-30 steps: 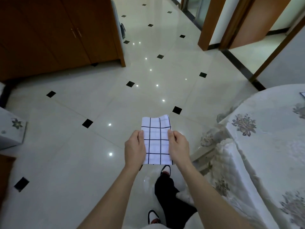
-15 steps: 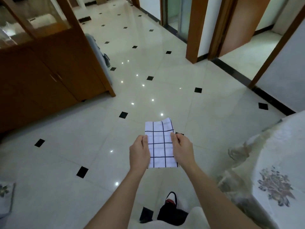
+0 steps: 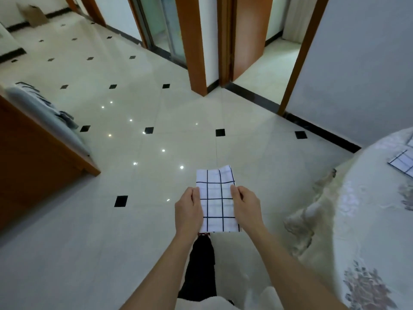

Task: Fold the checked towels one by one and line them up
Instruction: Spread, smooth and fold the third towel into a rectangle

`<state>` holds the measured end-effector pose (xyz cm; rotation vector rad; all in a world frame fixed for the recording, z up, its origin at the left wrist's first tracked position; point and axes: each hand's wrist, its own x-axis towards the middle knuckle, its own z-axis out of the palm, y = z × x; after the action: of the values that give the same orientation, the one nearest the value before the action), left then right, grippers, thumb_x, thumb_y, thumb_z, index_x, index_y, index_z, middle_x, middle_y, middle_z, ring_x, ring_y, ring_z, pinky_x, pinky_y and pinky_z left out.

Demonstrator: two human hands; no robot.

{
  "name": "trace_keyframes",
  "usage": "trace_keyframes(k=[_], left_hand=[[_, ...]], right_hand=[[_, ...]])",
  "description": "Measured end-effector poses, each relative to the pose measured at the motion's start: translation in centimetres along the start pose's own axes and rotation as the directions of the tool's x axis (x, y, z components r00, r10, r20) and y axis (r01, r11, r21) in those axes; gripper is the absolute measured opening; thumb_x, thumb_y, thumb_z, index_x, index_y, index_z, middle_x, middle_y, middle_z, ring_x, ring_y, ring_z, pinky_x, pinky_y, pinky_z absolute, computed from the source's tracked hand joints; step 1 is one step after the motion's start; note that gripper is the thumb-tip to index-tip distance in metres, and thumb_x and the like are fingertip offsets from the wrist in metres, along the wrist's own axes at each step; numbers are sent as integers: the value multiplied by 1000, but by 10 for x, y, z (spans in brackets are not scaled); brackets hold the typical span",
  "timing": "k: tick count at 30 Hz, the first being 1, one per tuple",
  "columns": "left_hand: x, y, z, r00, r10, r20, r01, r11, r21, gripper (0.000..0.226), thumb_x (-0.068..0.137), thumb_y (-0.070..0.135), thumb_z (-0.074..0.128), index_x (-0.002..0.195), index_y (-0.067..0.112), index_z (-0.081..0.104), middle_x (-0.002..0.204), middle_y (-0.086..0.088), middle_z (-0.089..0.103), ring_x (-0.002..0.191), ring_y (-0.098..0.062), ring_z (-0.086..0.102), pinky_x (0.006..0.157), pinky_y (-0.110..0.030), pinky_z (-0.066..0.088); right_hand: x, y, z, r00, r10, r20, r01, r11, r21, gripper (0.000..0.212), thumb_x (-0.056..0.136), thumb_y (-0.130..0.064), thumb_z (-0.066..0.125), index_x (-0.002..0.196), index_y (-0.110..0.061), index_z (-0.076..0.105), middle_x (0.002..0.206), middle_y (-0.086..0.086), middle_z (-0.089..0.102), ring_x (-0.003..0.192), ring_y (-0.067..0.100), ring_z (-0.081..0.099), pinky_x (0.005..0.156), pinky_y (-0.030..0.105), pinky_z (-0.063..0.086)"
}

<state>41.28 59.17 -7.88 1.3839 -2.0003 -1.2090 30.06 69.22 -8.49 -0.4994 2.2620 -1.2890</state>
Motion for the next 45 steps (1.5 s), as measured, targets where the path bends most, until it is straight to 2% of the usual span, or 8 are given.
trace_keyframes(k=[3,6,12,18,28,32,39,45], left_hand=[[58,20,25,997,35,74,-35,999,-7,36,105,28,43,72,14,49,65,3,52,58,-9,42,53,-18,36],[122,43,51,984,87,154,-88,996,-2,36,105,28,43,72,16,47,65,4,51,58,-7,42,53,-17,36],[228,101,103,918,187,349,-200,980,3,34,106,29,42,78,12,53,69,2,55,60,-8,46,54,-16,37],[271,153,168,809,291,511,-329,944,-16,34,105,27,43,80,7,54,68,0,56,59,-10,45,54,-17,37],[247,218,289,526,383,760,-494,865,-94,34,105,30,43,75,15,50,66,4,54,57,-8,45,54,-17,38],[212,241,346,405,408,818,-549,824,-139,34,105,31,41,80,12,54,69,1,58,58,-8,47,53,-18,39],[150,289,441,189,483,855,-639,722,-266,36,105,33,42,77,13,53,66,-1,57,57,-13,50,55,-34,44],[92,312,498,-6,475,880,-667,653,-358,35,105,32,43,74,19,51,65,-7,56,55,-11,44,53,-31,40]], right_hand=[[53,-9,-3,998,27,-63,-27,1000,-3,43,104,-34,44,66,-15,37,59,-3,41,56,12,36,55,31,29],[111,-21,-7,989,49,-138,-50,999,-5,43,104,-34,44,66,-15,37,59,-3,41,56,13,36,52,24,28],[204,-43,-28,934,146,-327,-140,989,41,43,104,-32,46,65,-15,37,56,-4,39,52,9,33,51,20,31],[251,-38,-68,833,259,-489,-227,966,126,46,104,-31,47,62,-20,33,54,-8,35,53,9,33,54,31,28],[252,10,-148,569,465,-679,-262,884,386,45,103,-36,47,63,-18,39,55,-8,41,54,9,38,56,32,32],[244,40,-192,439,529,-727,-263,849,459,45,104,-38,44,71,-8,49,64,1,51,60,14,46,57,32,36],[234,97,-272,215,594,-775,-214,803,556,46,103,-36,48,63,-17,36,53,-8,34,49,5,31,51,26,26],[205,128,-321,66,637,-768,-221,760,611,45,104,-34,47,64,-17,34,55,-5,33,51,7,30,52,26,25]])
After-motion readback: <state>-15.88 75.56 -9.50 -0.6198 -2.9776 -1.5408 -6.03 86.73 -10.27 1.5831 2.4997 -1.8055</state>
